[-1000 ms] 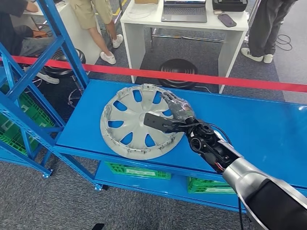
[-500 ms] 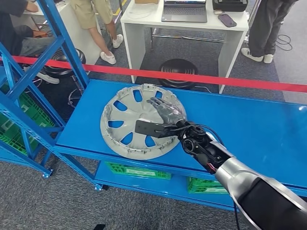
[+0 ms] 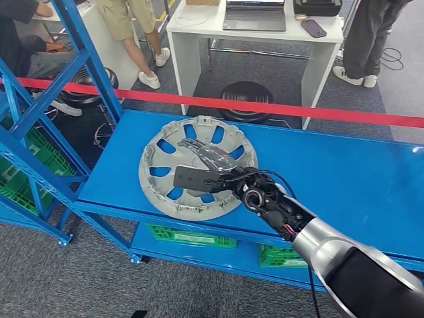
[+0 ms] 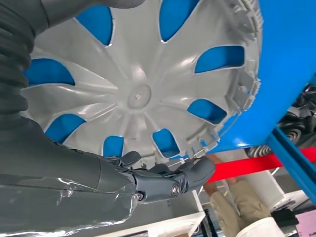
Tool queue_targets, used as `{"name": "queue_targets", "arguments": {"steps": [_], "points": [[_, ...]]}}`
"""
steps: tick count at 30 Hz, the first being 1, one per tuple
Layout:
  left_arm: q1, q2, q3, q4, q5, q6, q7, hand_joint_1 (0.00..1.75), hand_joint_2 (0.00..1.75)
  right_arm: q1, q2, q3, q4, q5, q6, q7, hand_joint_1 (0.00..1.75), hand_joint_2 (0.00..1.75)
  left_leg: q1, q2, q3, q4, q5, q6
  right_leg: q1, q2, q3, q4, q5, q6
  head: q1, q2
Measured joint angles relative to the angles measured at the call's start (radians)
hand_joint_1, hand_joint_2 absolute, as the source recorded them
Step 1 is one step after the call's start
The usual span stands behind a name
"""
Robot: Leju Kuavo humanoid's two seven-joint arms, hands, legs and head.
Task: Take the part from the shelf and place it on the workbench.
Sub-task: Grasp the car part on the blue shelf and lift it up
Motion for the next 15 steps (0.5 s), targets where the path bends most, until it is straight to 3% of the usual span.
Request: {"name": "queue_targets", "arguments": {"steps": [15], "points": [[0.0,0.0,0.0,0.0,0.006,0.003,0.01,0.0,0.0,0.01,0.0,0.047,0.002,-0.02,0.072,0.069,0.0,1.75,0.0,0.0,0.0,0.0,0.0,0.0,0.0,0.0,0.0,0.0,0.0,0.0,0.0,0.0]]}}
